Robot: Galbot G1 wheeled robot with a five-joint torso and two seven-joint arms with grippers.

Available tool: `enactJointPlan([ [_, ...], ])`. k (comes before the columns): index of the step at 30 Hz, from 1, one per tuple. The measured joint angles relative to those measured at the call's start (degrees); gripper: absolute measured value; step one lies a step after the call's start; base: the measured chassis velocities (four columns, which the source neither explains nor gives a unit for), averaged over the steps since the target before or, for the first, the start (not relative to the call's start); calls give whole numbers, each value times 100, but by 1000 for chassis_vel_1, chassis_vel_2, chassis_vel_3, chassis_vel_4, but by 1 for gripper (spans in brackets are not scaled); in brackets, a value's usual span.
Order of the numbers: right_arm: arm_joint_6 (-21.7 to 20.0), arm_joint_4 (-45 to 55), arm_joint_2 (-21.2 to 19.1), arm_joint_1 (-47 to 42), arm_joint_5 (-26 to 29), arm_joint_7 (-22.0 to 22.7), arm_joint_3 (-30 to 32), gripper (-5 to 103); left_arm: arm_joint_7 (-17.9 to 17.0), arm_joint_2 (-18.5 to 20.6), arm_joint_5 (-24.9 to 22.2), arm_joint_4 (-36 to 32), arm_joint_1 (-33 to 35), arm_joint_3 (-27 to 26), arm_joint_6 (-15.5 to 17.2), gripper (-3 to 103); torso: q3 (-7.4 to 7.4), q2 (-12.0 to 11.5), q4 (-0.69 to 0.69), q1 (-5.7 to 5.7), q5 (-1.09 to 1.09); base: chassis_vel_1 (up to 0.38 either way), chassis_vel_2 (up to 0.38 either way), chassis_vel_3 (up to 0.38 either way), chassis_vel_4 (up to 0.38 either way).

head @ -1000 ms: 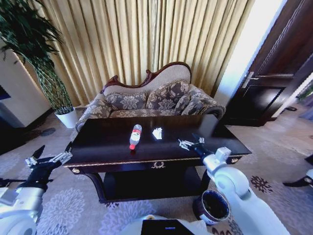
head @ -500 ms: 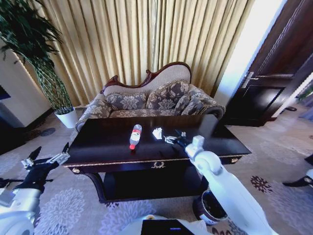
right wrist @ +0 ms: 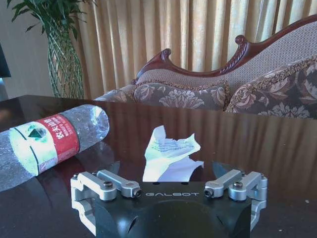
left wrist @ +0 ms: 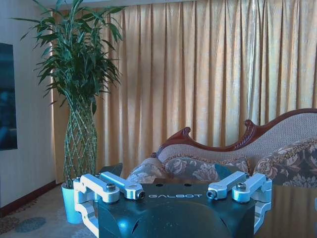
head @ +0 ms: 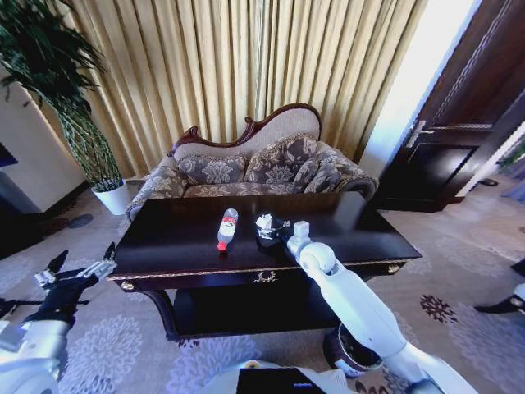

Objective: Move to the front of the table and place the trash on the table into the trash bin.

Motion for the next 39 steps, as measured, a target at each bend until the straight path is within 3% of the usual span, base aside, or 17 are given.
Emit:
enactJointPlan([
  [2, -11, -8, 12, 13, 0, 21, -21, 101, 1, -1, -2, 0, -3, -1, -7, 100, 0, 0, 0, 0, 0, 0, 0, 0, 0],
  [6, -22, -43, 44, 71, -3, 93, -111, 85, 1, -20, -8, 0, -4, -12, -56, 100, 0, 0, 0, 0, 1, 0, 0, 0, 0],
  [8, -22, -44, 44, 76, -3, 94, -116, 85, 1, -22, -8, 0, -3, -12, -57, 100, 0, 0, 0, 0, 1, 0, 0, 0, 0],
  [15, -13, -82, 26, 138, -5, 96, -143, 52, 36, -100, -9, 0, -7, 10, -62, 100, -1, 0, 0, 0, 0, 0, 0, 0, 0],
  [18, -6, -82, 13, 140, -3, 96, -143, 46, 42, -98, -9, 0, -10, 10, -62, 100, -1, 0, 0, 0, 1, 0, 0, 0, 0],
  [21, 17, -90, 30, 129, -7, 104, -132, 30, 43, -90, -8, 0, -18, 9, -62, 100, -1, 0, 0, 0, 0, 0, 0, 0, 0],
  [22, 22, -90, 37, 119, -14, 109, -131, 30, 42, -93, -8, 0, -23, 11, -62, 100, 0, 0, 0, 0, 1, 0, 0, 0, 0],
  [23, 26, -89, 44, 100, -31, 118, -129, 20, 43, -102, -9, 0, -29, 18, -62, 100, 0, 0, 0, 0, 1, 0, 0, 0, 0],
  [25, 28, -84, 44, 93, -38, 121, -127, 20, 43, -105, -8, 0, -30, 20, -62, 100, 0, 0, 0, 0, 1, 0, 0, 0, 0],
  [28, 32, -73, 41, 83, -44, 124, -106, 4, 43, -107, -9, 0, -36, 19, -62, 100, -1, 0, 0, 0, 1, 0, 0, 0, 0],
  [39, 41, -27, 10, 47, -34, 134, -6, 0, 44, -114, -11, 0, -54, 10, -65, 100, 0, 0, 0, 0, 1, 0, 0, 0, 0],
])
